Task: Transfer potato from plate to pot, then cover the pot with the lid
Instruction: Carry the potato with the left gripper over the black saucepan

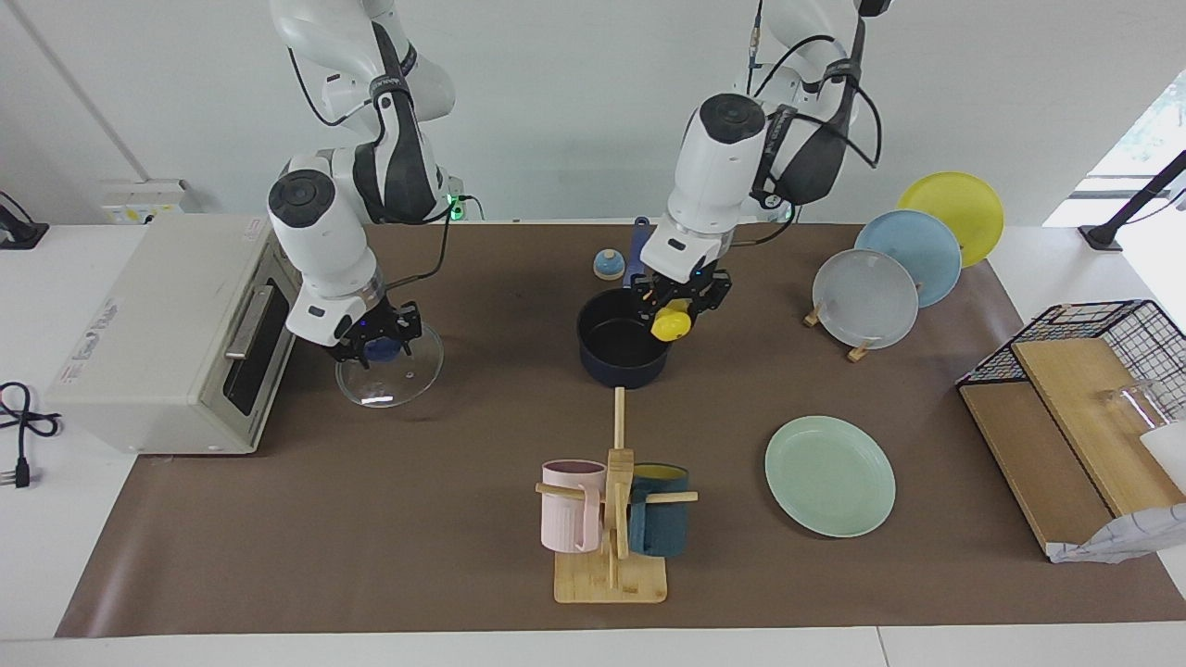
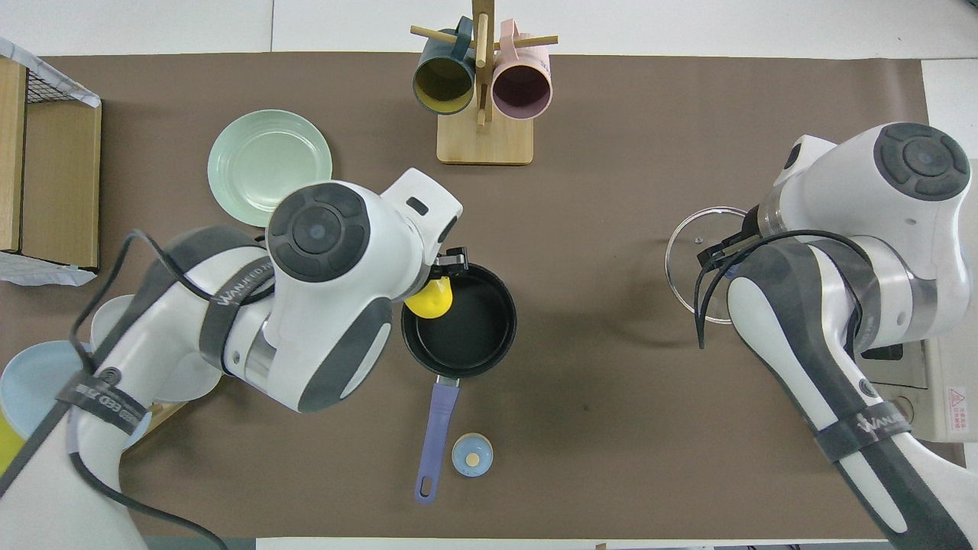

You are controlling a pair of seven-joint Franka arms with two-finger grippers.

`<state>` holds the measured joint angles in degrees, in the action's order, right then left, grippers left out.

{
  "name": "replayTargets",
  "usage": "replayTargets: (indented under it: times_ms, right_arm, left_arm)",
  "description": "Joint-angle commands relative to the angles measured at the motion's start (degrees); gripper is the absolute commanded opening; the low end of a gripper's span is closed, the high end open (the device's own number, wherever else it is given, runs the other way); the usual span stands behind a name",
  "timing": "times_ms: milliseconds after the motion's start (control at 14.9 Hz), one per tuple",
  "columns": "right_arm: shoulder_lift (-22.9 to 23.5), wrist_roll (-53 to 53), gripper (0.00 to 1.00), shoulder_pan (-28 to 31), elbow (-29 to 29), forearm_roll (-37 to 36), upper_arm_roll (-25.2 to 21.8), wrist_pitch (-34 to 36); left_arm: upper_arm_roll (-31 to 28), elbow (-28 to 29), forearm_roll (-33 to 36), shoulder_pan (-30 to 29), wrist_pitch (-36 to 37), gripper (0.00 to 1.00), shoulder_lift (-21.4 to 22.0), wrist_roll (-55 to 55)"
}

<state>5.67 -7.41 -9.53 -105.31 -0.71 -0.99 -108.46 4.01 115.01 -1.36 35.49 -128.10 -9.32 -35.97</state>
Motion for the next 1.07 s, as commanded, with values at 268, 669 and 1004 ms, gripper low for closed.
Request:
replayTargets:
  times_ms: [268,669,1004]
  right_arm:
    - [0.6,13.1,0.0,-2.8,3.3,0.6,3.8,1.8]
    - [0.6,14.7,0.0,-4.2,3.7,0.6,4.2,2.2]
    - [0.7,14.7,0.0,-4.1,3.8,0.6,4.2,2.3]
  left_arm:
    - [-1.3,5.7,2.2,3.7,-8.4,0.0,-1.5,-0.6]
    - [-1.3,5.7,5.7,5.7,-8.5,0.0,-4.0,-1.4]
    - [-1.3,5.7,5.7,6.4,-9.3,0.0,-4.7,-1.8]
